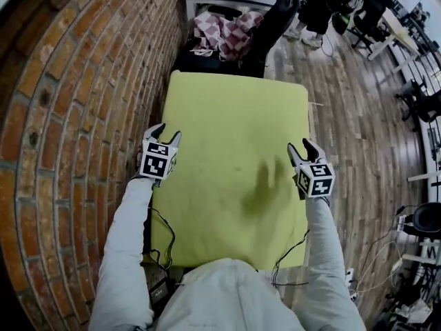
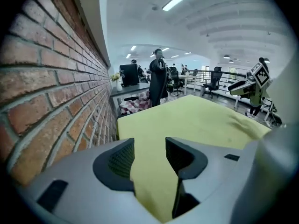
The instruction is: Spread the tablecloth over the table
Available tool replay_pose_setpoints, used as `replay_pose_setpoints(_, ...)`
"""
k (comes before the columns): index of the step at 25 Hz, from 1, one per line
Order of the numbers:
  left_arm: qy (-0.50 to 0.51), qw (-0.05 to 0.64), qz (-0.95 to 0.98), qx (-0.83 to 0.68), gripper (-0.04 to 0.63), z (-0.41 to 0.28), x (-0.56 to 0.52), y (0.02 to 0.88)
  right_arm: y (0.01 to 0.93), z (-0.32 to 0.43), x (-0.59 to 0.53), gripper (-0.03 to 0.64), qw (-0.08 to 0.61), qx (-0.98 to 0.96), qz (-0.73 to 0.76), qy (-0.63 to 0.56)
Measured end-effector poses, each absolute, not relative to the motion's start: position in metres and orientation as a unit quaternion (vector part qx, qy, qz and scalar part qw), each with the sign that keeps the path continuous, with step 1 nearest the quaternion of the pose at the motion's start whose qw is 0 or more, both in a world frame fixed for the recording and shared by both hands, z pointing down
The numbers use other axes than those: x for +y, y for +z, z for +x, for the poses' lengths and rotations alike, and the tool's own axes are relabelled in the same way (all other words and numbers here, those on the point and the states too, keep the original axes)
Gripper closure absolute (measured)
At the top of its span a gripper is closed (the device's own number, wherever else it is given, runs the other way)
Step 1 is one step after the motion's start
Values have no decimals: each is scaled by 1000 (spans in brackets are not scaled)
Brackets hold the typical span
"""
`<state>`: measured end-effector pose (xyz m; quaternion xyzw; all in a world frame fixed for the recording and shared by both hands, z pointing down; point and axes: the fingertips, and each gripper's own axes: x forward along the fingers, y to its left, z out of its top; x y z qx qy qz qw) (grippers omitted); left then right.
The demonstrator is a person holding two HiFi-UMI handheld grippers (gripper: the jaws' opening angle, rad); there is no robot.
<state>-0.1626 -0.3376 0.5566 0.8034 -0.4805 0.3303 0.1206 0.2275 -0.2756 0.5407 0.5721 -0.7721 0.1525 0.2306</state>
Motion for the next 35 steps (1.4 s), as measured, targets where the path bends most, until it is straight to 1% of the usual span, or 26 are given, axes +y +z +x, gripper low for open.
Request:
replay_pose_setpoints(3, 342, 119, 803, -474, 383, -159, -299, 562, 549, 207, -234, 413, 238, -777, 559, 164)
replay_pose_setpoints(8, 365, 140, 799, -456, 383, -156, -234, 596, 593, 168, -166, 413, 266, -778, 536, 194)
replay_pose_setpoints(12, 365, 159, 795, -458, 383, -155, -207, 622, 621, 152, -143, 413, 274, -778, 526, 209)
replay_pose_setpoints(15, 353, 174, 794, -464, 383, -152, -200, 633, 632, 149, -137, 413, 281, -775, 526, 210)
replay_pose_setpoints(19, 355, 176, 794, -462, 383, -150, -195, 646, 649, 146, -133, 410, 297, -772, 521, 209)
replay_pose_setpoints(24, 358, 192, 784, -470, 373, -156, -197, 664, 667, 148, -136, 388, 312, -762, 518, 235)
replay_pose_setpoints(27, 356, 186, 792, -461, 370, -152, -202, 664, 668, 152, -139, 377, 308, -760, 518, 244)
replay_pose_setpoints(32, 354, 220, 789, -451, 350, -156, -211, 667, 671, 155, -146, 371, 303, -757, 518, 258)
replay_pose_setpoints(35, 356, 228, 788, -448, 347, -157, -214, 667, 670, 155, -147, 371, 302, -756, 519, 260)
